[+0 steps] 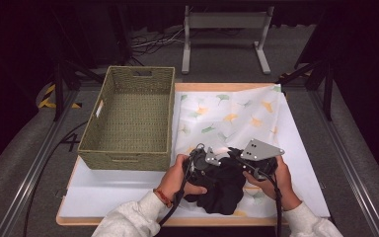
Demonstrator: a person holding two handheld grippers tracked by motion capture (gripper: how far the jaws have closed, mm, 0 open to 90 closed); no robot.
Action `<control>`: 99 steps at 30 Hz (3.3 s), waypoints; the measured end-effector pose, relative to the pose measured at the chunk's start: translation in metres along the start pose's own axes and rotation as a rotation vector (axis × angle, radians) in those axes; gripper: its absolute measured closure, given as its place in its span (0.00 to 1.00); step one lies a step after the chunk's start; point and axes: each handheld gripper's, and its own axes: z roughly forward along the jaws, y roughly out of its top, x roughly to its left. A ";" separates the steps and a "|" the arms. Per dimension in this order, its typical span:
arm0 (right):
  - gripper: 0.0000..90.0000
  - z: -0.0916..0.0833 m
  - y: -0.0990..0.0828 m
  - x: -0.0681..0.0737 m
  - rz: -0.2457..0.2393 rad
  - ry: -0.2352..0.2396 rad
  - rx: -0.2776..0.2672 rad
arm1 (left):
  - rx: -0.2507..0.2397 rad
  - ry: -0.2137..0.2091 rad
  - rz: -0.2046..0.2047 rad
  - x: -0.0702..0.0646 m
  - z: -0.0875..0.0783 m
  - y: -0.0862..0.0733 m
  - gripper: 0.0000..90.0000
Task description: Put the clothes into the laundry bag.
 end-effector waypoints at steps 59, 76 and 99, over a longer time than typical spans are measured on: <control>0.98 0.001 -0.004 -0.005 0.011 0.000 0.014 | -0.082 0.008 0.200 -0.033 -0.070 -0.063 0.86; 0.98 0.004 -0.005 -0.004 0.017 0.006 0.026 | 0.020 0.060 0.138 -0.023 0.000 -0.032 0.82; 0.98 0.004 -0.005 -0.008 0.023 0.004 0.027 | -0.251 -0.083 0.105 -0.051 -0.046 -0.030 0.18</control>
